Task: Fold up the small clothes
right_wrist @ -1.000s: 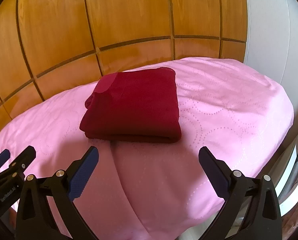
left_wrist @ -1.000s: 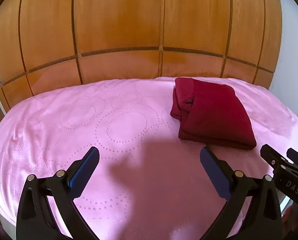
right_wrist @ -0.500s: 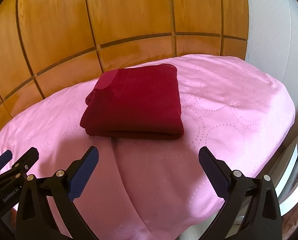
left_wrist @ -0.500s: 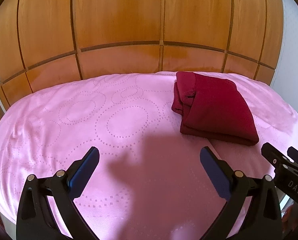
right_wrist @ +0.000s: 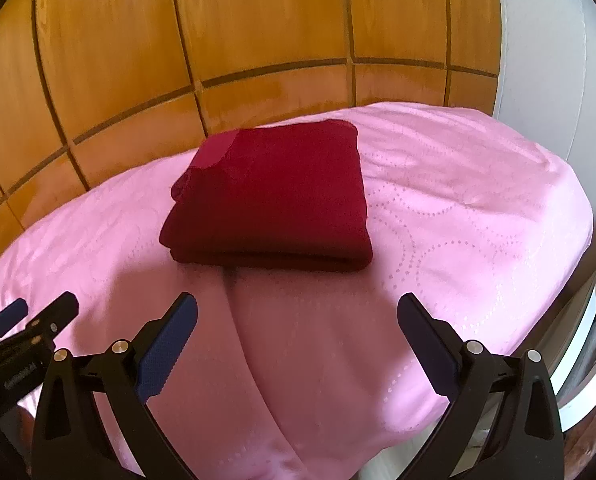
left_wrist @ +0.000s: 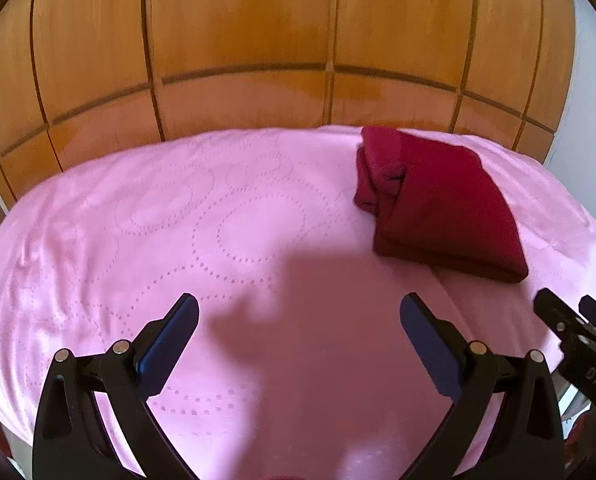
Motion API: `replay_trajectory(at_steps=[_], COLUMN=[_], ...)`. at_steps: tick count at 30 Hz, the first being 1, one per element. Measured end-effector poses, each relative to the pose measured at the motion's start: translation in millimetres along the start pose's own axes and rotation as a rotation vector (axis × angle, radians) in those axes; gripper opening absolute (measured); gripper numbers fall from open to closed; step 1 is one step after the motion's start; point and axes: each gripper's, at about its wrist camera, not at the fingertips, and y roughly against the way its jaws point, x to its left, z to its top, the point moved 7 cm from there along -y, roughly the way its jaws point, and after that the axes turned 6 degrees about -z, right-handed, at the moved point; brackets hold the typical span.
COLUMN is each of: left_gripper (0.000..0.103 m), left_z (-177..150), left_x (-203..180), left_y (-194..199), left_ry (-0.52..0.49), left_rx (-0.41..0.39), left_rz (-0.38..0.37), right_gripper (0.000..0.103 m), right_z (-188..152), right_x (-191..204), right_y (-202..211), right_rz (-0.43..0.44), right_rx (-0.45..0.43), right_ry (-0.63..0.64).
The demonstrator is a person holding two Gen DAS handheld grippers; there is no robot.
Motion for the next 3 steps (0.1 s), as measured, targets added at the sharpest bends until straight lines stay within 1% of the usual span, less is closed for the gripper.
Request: replay_trajectory(at_steps=[3], left_gripper=[0.101], left_z=[-1.7], left_x=[24.9], left_y=[-14.0], left_ry=[0.013], left_rx=[0.031], left_rz=[0.016], right_gripper=[0.099], right_z=[-4.2], right_x=[1.4], right_y=[-6.0], right_rz=[0.002], right_rx=[0.014], right_ry=[0.003])
